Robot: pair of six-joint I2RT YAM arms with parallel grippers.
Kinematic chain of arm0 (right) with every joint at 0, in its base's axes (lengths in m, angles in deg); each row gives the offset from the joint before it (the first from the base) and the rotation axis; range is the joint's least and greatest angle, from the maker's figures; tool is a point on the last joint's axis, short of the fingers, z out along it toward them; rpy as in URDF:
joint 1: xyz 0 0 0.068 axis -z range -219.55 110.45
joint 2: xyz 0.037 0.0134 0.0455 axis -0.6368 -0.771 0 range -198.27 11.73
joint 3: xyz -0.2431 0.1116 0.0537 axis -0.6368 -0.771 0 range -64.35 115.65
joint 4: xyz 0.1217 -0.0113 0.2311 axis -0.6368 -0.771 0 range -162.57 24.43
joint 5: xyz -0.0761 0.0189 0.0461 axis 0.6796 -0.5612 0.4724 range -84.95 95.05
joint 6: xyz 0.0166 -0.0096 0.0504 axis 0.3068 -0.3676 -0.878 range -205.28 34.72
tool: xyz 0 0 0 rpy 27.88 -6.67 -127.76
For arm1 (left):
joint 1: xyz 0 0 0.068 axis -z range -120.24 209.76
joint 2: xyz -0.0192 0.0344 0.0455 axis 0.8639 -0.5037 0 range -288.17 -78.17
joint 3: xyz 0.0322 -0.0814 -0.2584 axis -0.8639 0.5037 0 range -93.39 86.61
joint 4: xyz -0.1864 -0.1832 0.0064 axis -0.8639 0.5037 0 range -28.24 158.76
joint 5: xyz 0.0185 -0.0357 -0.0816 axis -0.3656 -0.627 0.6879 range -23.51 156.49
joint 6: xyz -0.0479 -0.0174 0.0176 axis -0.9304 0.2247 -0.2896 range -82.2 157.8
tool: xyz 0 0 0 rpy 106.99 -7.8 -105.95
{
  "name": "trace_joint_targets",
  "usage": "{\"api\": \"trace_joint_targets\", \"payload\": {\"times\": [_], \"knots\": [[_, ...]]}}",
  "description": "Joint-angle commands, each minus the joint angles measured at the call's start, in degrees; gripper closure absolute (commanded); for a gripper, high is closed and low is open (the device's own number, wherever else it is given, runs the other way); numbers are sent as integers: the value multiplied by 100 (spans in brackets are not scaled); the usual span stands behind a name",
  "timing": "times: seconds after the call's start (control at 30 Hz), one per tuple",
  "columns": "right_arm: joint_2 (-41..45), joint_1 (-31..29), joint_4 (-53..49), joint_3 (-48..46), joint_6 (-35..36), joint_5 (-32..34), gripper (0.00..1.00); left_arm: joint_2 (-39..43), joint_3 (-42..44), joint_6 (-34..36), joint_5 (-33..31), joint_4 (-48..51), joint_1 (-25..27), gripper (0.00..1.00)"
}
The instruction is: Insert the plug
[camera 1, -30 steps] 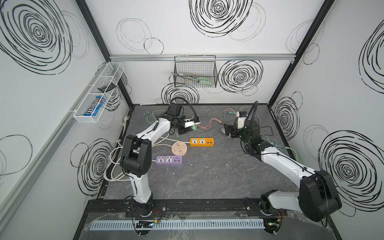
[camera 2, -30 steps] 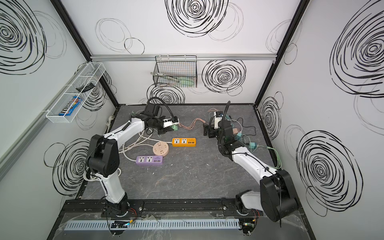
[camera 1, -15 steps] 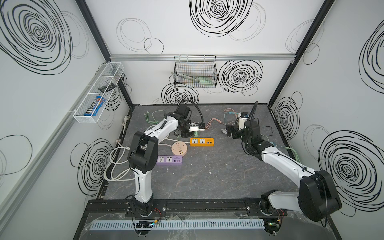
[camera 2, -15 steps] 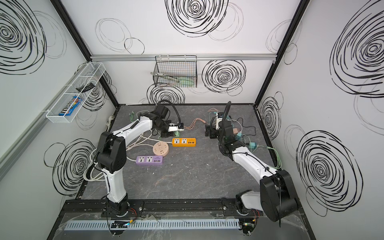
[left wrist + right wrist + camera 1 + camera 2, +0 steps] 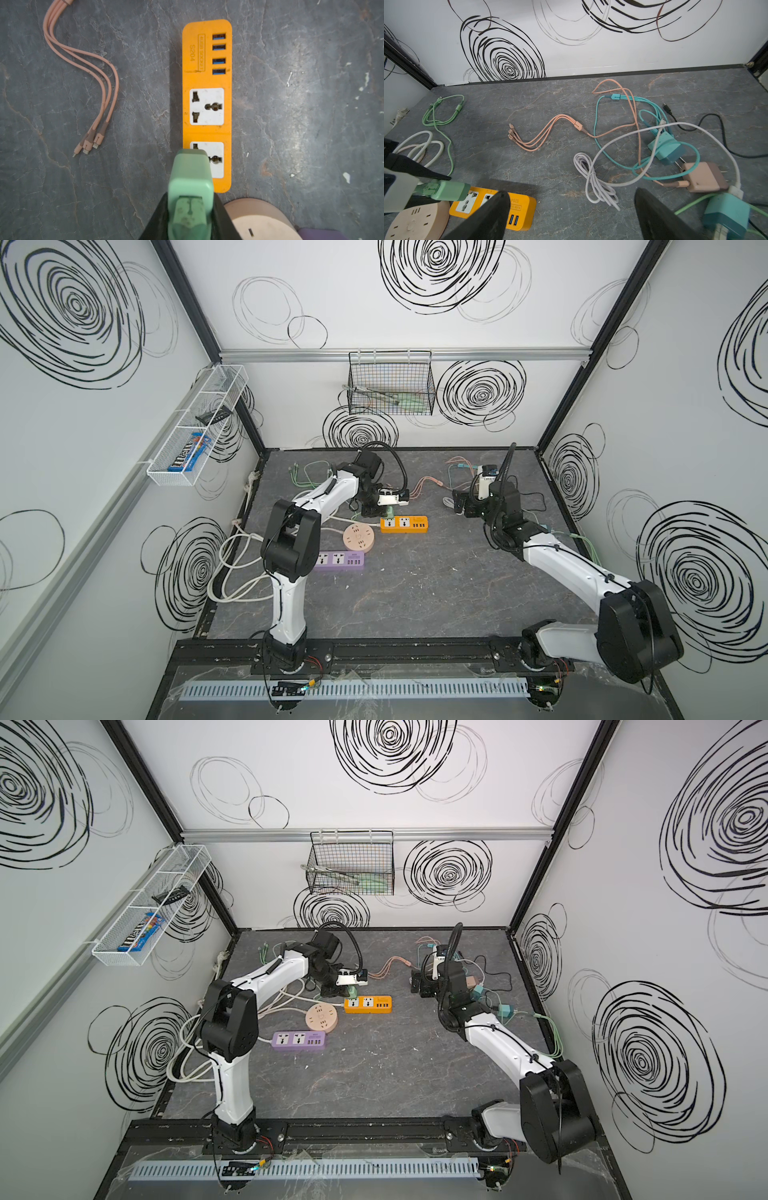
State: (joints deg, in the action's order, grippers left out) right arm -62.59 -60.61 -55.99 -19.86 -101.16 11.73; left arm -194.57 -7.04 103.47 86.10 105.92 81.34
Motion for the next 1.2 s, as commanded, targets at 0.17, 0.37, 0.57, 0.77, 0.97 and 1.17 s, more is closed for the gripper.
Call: {"api": "trace_joint_targets", "payload": {"times": [0.17, 0.37, 0.57, 0.77, 0.97, 1.17], "knots": [[-11, 34, -125, 60, -91, 39, 3, -212, -172, 208, 199, 332, 8, 100], [-72, 39, -154, 94, -109, -4, 3, -391, -227, 158, 30, 292, 44, 100], [-90, 39, -174, 103, -117, -17, 3, -706, -456, 130, -260, 487, 157, 100], [-95, 38, -211, 104, -117, -22, 3, -1074, -537, 67, -659, 679, 214, 100], [-102, 48, -264, 130, -100, -9, 3, -1072, -224, 7, -799, 357, 230, 100], [-122, 66, -299, 147, -104, 3, 3, -925, -440, 40, -268, 381, 142, 74]]}}
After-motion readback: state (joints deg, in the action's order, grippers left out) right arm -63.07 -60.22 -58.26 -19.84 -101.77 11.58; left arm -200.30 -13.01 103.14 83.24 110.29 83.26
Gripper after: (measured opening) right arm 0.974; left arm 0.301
